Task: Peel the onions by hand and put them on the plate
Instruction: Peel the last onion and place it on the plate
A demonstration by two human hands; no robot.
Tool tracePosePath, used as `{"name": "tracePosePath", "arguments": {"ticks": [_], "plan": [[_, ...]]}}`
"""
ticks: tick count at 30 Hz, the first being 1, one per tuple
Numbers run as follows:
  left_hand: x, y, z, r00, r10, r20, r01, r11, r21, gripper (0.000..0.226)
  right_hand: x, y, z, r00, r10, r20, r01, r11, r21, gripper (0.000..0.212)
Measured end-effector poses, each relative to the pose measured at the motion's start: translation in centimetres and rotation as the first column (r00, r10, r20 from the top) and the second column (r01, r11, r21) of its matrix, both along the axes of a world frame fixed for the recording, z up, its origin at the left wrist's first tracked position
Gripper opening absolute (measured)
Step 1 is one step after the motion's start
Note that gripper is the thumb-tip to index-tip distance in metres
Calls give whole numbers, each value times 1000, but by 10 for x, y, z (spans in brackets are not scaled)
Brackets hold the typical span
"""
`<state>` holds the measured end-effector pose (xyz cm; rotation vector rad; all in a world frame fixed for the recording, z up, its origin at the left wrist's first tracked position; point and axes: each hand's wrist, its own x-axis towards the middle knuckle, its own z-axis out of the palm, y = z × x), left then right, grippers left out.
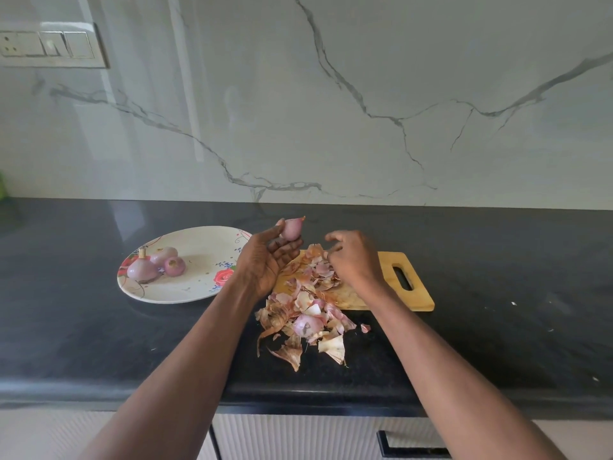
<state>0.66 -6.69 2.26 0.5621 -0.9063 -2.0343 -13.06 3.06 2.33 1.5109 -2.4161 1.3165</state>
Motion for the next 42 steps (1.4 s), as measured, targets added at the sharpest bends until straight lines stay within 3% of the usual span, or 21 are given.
{"name": "tracePosePath", "arguments": {"ticks": [2,7,9,11,17,19,22,24,29,34,39,42], "plan": [[0,1,0,1000,-9,-2,9,1000,1,31,0,1,-1,999,20,30,-19,999,-31,25],[-1,1,1,997,-22,-77,20,1000,-21,30,4,0,1,997,69,29,-64,986,-154,16],[-1,3,1,998,-54,-34,51,996,-76,33,5,0,2,994,97,41,-86,973,-215,15],[-2,7,0,996,-84,35,88,985,-147,32,8,0,3,978,138,154,-95,962,-256,28],[-7,14,-1,985,-118,125,151,941,-302,37,8,-3,-2,941,129,314,-42,962,-270,43],[-8,12,0,991,-102,81,120,960,-252,34,5,-6,-2,925,88,370,37,947,-319,39],[-8,9,0,995,-97,28,100,979,-180,26,4,-8,-2,912,80,402,56,948,-314,14],[-8,8,0,996,-77,41,84,979,-186,21,5,-6,-2,908,103,407,38,945,-324,24],[-6,8,1,991,-118,60,128,969,-211,25,5,-4,1,828,255,500,-90,940,-330,25],[-4,10,3,992,-127,22,128,973,-190,10,3,-3,2,735,299,609,-68,926,-372,9],[2,15,6,998,-30,57,47,946,-320,16,19,4,5,767,361,530,-216,924,-316,35],[11,21,7,990,40,137,19,914,-404,22,31,8,11,773,330,541,-152,925,-348,28]]}}
